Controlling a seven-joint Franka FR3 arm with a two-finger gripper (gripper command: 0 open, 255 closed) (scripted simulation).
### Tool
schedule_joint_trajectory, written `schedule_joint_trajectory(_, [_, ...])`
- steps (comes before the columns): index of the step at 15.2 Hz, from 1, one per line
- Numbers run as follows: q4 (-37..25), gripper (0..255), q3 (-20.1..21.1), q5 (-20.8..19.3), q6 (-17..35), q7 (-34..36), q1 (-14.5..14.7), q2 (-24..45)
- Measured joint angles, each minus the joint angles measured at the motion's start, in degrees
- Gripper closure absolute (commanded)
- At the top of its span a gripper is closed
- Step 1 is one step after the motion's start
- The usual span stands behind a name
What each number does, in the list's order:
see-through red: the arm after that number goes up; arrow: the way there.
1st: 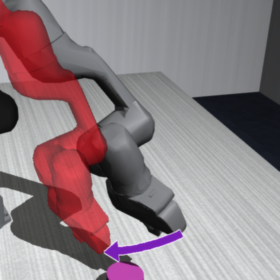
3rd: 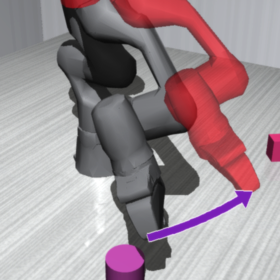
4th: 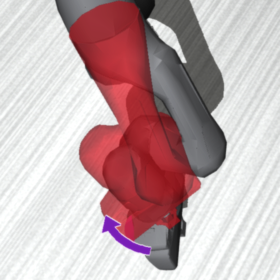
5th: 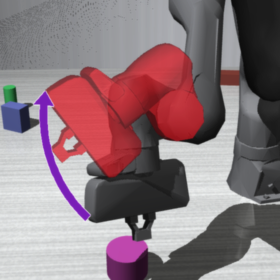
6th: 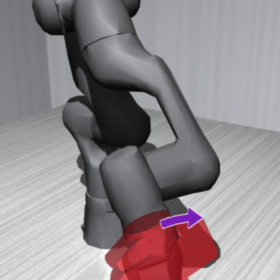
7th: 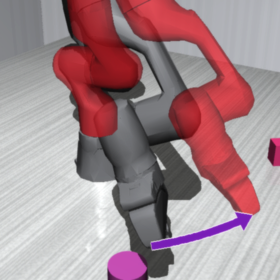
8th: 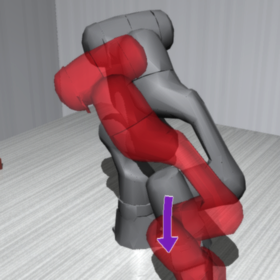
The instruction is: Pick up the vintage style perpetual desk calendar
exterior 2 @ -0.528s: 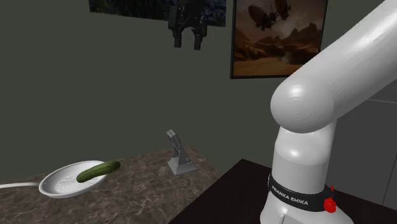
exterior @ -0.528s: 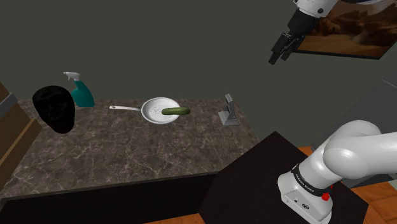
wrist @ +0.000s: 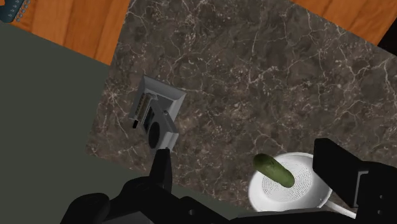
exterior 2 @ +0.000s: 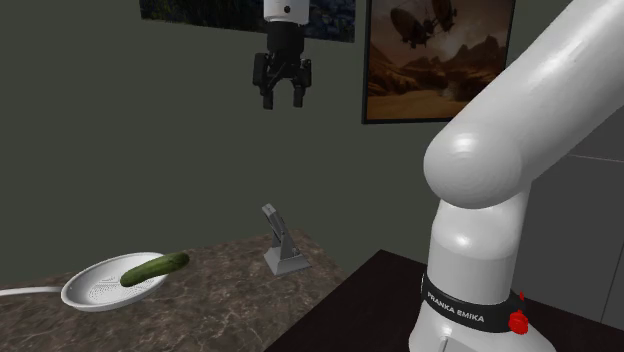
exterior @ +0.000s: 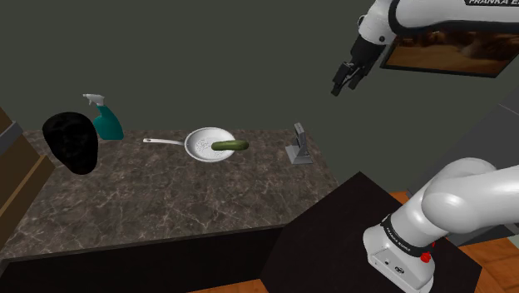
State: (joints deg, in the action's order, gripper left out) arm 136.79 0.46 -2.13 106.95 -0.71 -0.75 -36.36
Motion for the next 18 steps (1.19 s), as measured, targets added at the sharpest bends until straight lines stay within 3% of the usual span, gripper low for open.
schedule_joint_trajectory(9, [2.8, 0, 0.6, -5.2, 16.9, 2.6, -2.6, 14.5])
schedule_joint_trajectory(18, [-2.2, 0, 0.7, -13.2, 30.3, 8.3, -5.6, 33.7])
